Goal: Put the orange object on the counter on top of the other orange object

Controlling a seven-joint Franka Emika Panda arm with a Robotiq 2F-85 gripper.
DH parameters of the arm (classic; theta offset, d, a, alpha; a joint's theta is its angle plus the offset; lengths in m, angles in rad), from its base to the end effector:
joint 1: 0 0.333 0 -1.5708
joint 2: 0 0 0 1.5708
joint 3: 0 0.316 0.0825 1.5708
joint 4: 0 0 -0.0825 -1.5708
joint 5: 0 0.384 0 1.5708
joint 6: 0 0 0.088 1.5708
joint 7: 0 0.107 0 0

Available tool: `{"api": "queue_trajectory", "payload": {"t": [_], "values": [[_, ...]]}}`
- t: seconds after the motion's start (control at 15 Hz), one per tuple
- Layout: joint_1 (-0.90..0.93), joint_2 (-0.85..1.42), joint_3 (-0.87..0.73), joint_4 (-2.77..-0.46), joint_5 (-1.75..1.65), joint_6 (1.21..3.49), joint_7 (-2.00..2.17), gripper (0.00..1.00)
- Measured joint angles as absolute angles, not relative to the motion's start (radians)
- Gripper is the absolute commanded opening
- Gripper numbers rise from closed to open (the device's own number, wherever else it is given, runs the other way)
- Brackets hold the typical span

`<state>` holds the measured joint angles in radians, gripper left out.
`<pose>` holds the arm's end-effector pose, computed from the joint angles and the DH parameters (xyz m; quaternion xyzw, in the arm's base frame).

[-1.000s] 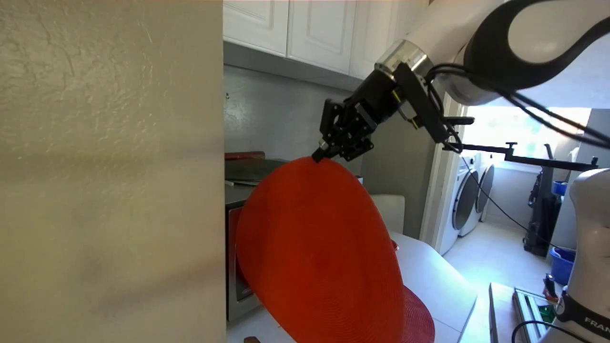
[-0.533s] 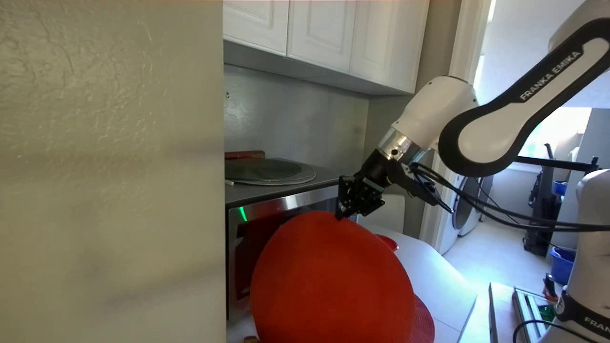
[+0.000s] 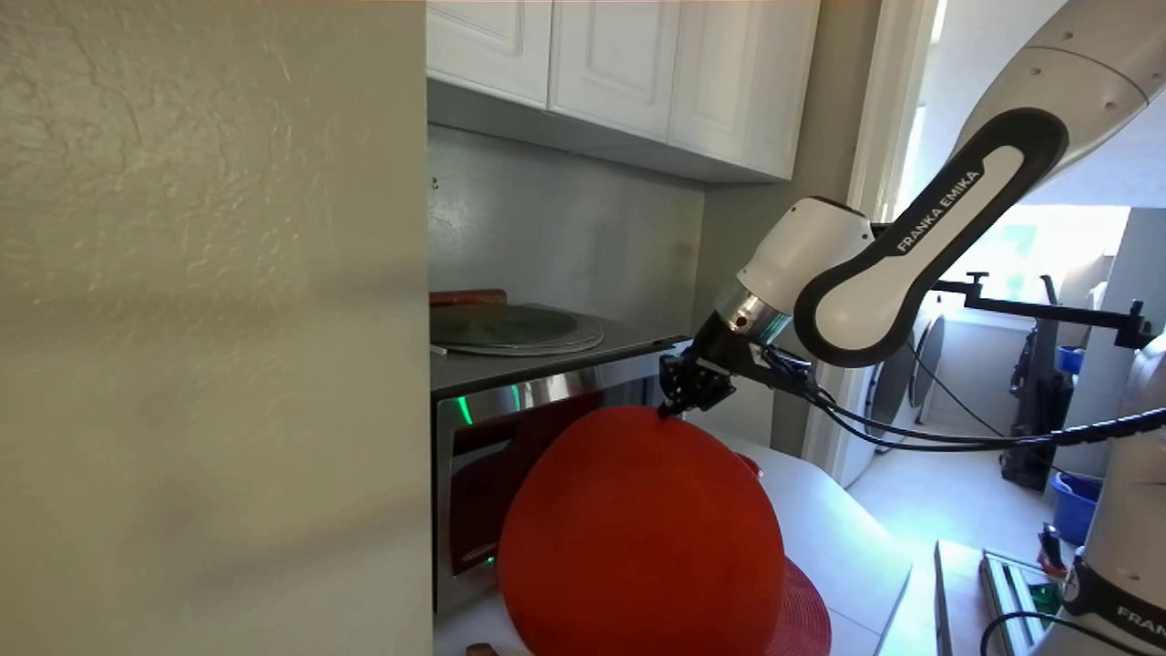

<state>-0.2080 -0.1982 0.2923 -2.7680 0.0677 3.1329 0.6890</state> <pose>0.4264 0.0278 0.3340 -0.9093 0.3122 -0.2612 0.0864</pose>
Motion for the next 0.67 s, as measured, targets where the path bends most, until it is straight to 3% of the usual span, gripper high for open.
{"api": "queue_trajectory", "payload": {"t": [0.33,0.67], "values": [[-0.567,-0.224,0.469,-2.743,-0.185,3.106,0.691,0.02],[-0.737,-0.236,0.615,-2.744,-0.284,2.996,0.712,0.02]]}}
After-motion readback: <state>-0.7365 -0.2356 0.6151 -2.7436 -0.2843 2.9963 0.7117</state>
